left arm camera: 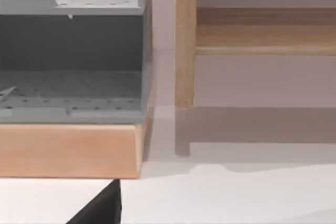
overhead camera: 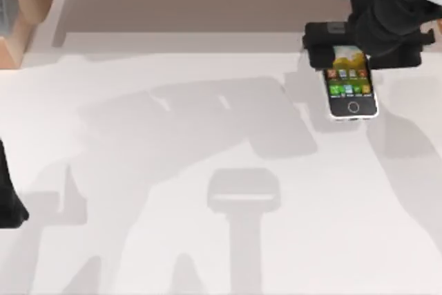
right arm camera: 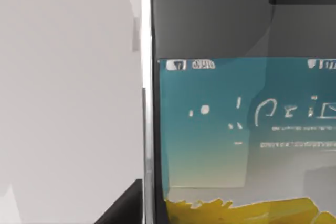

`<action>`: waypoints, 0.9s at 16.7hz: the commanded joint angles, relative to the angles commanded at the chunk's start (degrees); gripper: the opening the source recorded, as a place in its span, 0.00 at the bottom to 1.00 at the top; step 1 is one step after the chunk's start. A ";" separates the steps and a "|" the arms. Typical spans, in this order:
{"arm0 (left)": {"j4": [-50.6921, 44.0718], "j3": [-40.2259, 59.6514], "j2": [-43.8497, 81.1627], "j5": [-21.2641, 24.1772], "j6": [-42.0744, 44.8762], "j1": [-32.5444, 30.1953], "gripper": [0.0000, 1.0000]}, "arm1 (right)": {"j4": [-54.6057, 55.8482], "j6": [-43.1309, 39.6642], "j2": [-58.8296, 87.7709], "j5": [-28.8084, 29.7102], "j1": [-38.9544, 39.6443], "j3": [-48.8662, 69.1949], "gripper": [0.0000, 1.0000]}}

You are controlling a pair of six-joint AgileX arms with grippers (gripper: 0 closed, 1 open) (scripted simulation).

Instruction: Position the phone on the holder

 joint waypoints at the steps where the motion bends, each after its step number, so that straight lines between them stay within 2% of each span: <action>1: 0.00 0.00 0.00 0.00 0.00 0.00 1.00 | 2.15 -1.20 -1.96 -0.46 -1.77 -2.30 0.00; 10: 0.00 0.00 0.00 0.00 0.00 0.00 1.00 | 24.80 -12.30 -18.23 -2.77 -21.89 -27.25 0.00; 15: 0.00 0.00 0.00 0.00 0.00 0.00 1.00 | 38.97 -16.26 -26.22 -4.13 -32.00 -37.02 0.00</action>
